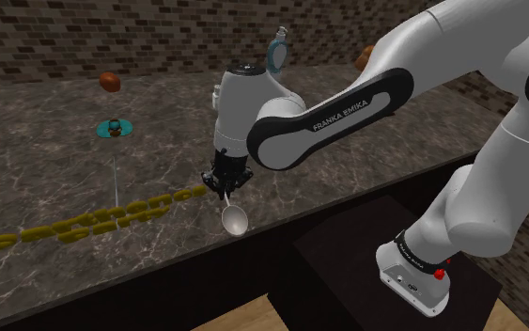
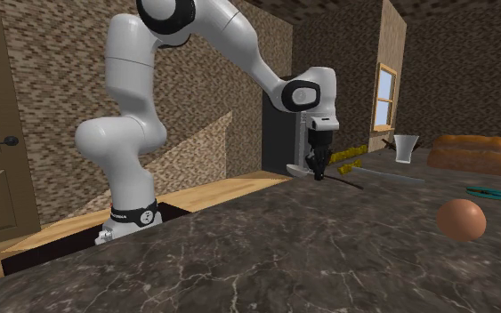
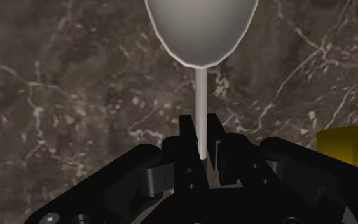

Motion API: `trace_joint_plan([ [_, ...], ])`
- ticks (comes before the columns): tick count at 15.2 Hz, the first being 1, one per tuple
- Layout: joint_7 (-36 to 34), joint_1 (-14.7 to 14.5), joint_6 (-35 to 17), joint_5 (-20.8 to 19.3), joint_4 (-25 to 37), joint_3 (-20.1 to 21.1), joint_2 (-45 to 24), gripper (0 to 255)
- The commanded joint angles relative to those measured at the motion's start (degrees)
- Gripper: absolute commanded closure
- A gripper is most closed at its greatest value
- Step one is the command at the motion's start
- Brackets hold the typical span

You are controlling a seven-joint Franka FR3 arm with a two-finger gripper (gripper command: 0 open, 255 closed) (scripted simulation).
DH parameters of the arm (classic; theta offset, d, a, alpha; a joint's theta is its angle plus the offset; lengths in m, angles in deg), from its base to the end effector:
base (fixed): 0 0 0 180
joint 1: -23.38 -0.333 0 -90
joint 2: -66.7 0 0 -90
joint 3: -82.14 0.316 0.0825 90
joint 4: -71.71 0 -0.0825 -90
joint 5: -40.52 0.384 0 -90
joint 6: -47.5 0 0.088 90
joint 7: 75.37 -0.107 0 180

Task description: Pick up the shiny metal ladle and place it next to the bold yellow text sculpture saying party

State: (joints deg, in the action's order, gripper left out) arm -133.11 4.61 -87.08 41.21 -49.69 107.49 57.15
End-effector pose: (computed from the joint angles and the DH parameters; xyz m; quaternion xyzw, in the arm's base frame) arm 0.4137 0.3955 0.3494 -0.9904 0.1265 0.0060 0.0558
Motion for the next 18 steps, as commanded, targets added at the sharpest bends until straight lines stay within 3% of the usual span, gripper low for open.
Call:
trace_joint_plan([
  [1, 0.0, 0.0, 0.0, 0.0, 0.0, 0.0, 0.0, 0],
  [6, 0.0, 0.0, -0.01, 0.0, 0.0, 0.0, 0.0, 0],
  [10, 1.73, 0.89, 6.64, 2.47, 2.32, 0.24, 4.69, 0],
  [18, 1.73, 0.87, 6.64, 2.47, 2.32, 0.22, 4.69, 0],
])
